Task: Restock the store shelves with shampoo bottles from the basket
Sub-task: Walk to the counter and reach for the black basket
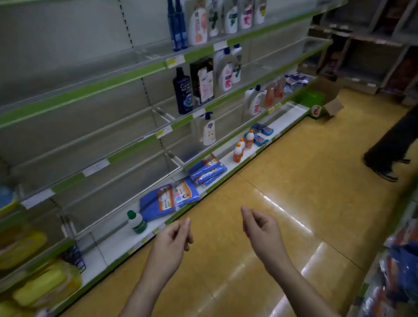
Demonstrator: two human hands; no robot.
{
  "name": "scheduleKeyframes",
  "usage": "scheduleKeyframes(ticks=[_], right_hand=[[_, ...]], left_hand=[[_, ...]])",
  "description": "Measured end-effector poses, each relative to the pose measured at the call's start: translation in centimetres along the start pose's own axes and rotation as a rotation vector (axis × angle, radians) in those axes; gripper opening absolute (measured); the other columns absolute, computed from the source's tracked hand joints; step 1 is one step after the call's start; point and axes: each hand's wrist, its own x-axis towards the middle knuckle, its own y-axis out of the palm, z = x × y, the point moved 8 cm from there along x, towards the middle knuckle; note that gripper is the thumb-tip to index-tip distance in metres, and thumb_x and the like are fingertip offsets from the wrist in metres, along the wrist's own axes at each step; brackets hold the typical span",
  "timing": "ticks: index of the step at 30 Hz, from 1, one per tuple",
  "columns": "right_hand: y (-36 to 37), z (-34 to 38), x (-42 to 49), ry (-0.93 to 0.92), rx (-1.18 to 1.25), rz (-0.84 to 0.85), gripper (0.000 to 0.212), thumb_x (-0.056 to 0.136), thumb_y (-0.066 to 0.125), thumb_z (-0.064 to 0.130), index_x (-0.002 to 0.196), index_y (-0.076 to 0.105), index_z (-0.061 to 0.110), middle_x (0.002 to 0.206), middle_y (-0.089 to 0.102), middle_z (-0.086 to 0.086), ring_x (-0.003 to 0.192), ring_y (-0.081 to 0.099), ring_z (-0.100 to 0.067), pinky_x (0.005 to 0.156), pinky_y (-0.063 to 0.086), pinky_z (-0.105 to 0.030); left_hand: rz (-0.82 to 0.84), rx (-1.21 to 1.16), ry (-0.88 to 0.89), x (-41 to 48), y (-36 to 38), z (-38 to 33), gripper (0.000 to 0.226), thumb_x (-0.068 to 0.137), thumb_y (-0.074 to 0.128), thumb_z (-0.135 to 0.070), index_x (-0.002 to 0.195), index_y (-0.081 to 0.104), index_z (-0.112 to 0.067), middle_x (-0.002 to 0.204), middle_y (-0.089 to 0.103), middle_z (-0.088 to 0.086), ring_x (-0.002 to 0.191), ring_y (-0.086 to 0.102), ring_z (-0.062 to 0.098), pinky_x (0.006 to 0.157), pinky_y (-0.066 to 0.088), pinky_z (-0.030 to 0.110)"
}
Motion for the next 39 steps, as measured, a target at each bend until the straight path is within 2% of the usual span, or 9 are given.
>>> scheduleKeyframes(ticks=[5, 10, 16, 19, 23, 28, 32, 36, 39], right_hand=[[2.7, 1.2, 2.0, -0.058, -0.011, 0.210, 0.038, 0.103, 0.052, 0.028, 0.078, 0.058, -0.001, 0.065, 0.053, -0.003, 0.060, 0.050, -0.009, 0.057, 0.042, -0.023], [7.6, 2.1, 1.3, -0.083, -0.070, 0.394, 0.036, 0.102, 0.053, 0.028, 0.080, 0.061, 0.001, 0.068, 0.057, -0.003, 0.063, 0.054, -0.008, 0.058, 0.046, -0.020], [16.0, 3.8, -1.8, -0.118, -0.061, 0.508, 0.046, 0.103, 0.053, 0.024, 0.073, 0.049, -0.011, 0.061, 0.045, -0.009, 0.057, 0.040, -0.016, 0.053, 0.033, -0.031], [21.3, 5.1, -5.2, -0.156, -0.082, 0.598, 0.046, 0.103, 0.052, 0.020, 0.072, 0.046, -0.013, 0.061, 0.044, -0.009, 0.055, 0.040, -0.013, 0.052, 0.033, -0.027], [28.3, 6.3, -10.7, -0.177, -0.065, 0.685, 0.046, 0.104, 0.050, 0.020, 0.072, 0.048, -0.013, 0.058, 0.045, -0.005, 0.053, 0.040, -0.010, 0.051, 0.034, -0.022], [37.3, 7.0, -18.8, -0.186, -0.065, 0.864, 0.045, 0.104, 0.051, 0.021, 0.064, 0.046, 0.002, 0.054, 0.041, 0.001, 0.053, 0.038, -0.013, 0.055, 0.031, -0.033], [43.9, 8.3, -25.8, -0.207, -0.075, 1.042, 0.046, 0.104, 0.051, 0.019, 0.067, 0.047, -0.009, 0.055, 0.044, -0.003, 0.054, 0.040, -0.014, 0.054, 0.032, -0.032], [50.6, 8.0, -32.0, -0.175, -0.079, 1.227, 0.043, 0.104, 0.050, 0.022, 0.068, 0.050, 0.001, 0.055, 0.045, 0.000, 0.051, 0.042, -0.009, 0.049, 0.036, -0.021], [55.8, 7.9, -36.0, -0.190, -0.104, 1.381, 0.042, 0.105, 0.049, 0.024, 0.070, 0.052, 0.002, 0.056, 0.049, 0.006, 0.053, 0.047, -0.008, 0.053, 0.041, -0.022]], left_hand=[[-0.150, -0.098, -0.056, -1.9, -3.5, 1.9, 0.037, 0.102, 0.050, -0.035, 0.076, 0.060, -0.010, 0.064, 0.056, -0.002, 0.058, 0.051, 0.006, 0.056, 0.044, 0.019], [-0.343, -0.152, -0.118, -4.8, -8.5, 5.7, 0.038, 0.101, 0.052, -0.033, 0.071, 0.057, -0.011, 0.061, 0.055, -0.004, 0.058, 0.051, 0.008, 0.060, 0.044, 0.023], [-0.537, -0.258, -0.144, -10.3, -15.9, 10.1, 0.039, 0.101, 0.054, -0.028, 0.068, 0.056, -0.007, 0.058, 0.053, -0.006, 0.060, 0.052, 0.009, 0.071, 0.048, 0.039], [-0.638, -0.299, -0.151, -14.1, -20.0, 12.6, 0.041, 0.102, 0.054, -0.028, 0.069, 0.055, -0.004, 0.060, 0.053, -0.005, 0.061, 0.053, 0.011, 0.072, 0.048, 0.042], [-0.767, -0.367, -0.182, -20.2, -24.8, 16.0, 0.038, 0.102, 0.052, -0.028, 0.070, 0.055, -0.008, 0.065, 0.053, 0.002, 0.063, 0.052, 0.011, 0.070, 0.046, 0.035], [-0.917, -0.416, -0.250, -28.3, -30.2, 20.4, 0.037, 0.102, 0.052, -0.034, 0.072, 0.057, -0.012, 0.070, 0.054, 0.003, 0.068, 0.052, 0.017, 0.072, 0.046, 0.042], [-1.071, -0.427, -0.281, -34.4, -34.1, 22.9, 0.036, 0.103, 0.052, -0.033, 0.073, 0.057, -0.013, 0.071, 0.055, 0.001, 0.066, 0.054, 0.013, 0.065, 0.046, 0.025], [-1.253, -0.469, -0.306, -40.0, -37.6, 26.1, 0.036, 0.103, 0.052, -0.025, 0.071, 0.055, -0.008, 0.067, 0.054, 0.002, 0.064, 0.054, 0.011, 0.064, 0.047, 0.022], [-1.380, -0.506, -0.359, -44.0, -39.9, 28.3, 0.034, 0.104, 0.049, -0.019, 0.073, 0.055, -0.006, 0.067, 0.053, 0.004, 0.061, 0.053, 0.007, 0.063, 0.047, 0.021]])
